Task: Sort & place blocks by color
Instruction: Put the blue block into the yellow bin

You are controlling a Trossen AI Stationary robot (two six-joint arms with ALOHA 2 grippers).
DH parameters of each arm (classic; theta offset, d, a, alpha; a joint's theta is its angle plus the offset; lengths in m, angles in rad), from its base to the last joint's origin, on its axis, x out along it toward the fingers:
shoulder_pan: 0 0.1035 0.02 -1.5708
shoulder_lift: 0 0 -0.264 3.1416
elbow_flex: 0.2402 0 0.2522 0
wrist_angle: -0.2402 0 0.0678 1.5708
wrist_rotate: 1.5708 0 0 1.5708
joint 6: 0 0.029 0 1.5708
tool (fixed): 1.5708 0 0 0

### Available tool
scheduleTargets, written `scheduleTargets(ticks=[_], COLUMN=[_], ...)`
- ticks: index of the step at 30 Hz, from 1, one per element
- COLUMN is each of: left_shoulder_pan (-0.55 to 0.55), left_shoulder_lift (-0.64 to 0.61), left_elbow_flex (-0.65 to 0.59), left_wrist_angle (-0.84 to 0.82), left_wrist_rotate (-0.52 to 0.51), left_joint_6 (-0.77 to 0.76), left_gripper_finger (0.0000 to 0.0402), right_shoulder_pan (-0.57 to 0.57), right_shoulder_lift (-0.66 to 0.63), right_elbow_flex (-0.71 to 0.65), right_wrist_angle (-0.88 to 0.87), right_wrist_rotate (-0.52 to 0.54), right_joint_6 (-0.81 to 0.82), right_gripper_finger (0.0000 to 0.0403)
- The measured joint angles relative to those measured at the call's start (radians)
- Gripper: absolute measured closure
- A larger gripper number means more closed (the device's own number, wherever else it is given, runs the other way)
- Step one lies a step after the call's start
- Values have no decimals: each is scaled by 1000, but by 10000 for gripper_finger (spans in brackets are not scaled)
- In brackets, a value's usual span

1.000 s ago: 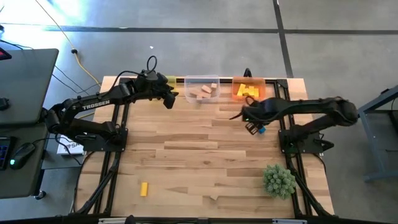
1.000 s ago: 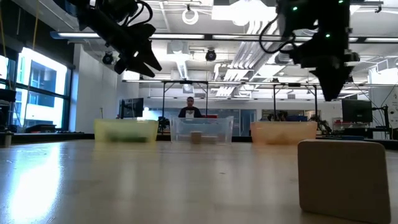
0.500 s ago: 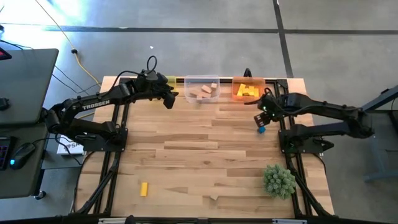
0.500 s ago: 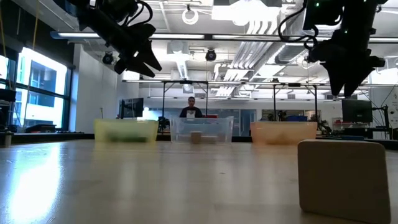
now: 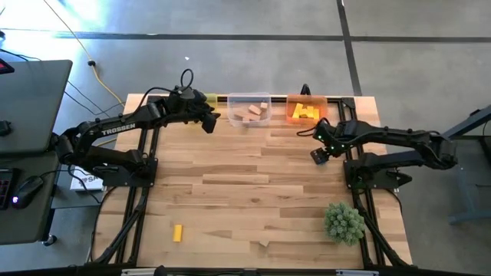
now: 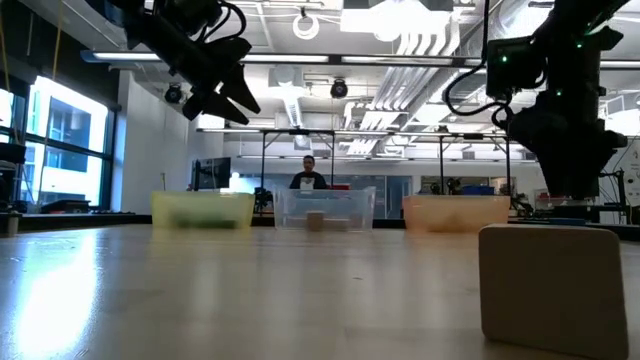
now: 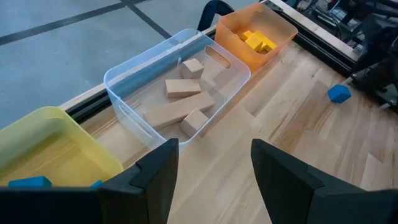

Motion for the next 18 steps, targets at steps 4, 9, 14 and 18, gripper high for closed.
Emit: scheduleTargets(ticks=[4,9,14,18], left_shoulder_pan=[0,0,0,0], left_shoulder_lift=[0,0,0,0], left_elbow_flex=[0,0,0,0], left_wrist_angle=[0,0,0,0], left_wrist_rotate=[0,0,0,-1], left_joint_6=[0,0,0,0], left_gripper_finger=[211,211,211,211], right_shoulder_pan=[0,0,0,0], right_shoulder_lift=[21,71,141,195], right_elbow_flex=[-33,-43,-43,-43], right_wrist_angle=[79,106,111,123], right_wrist_rotate=[-1,4,6,5], right_joint_6=[-8,-30,-60,-61], right_gripper_finger=[163,163,163,163])
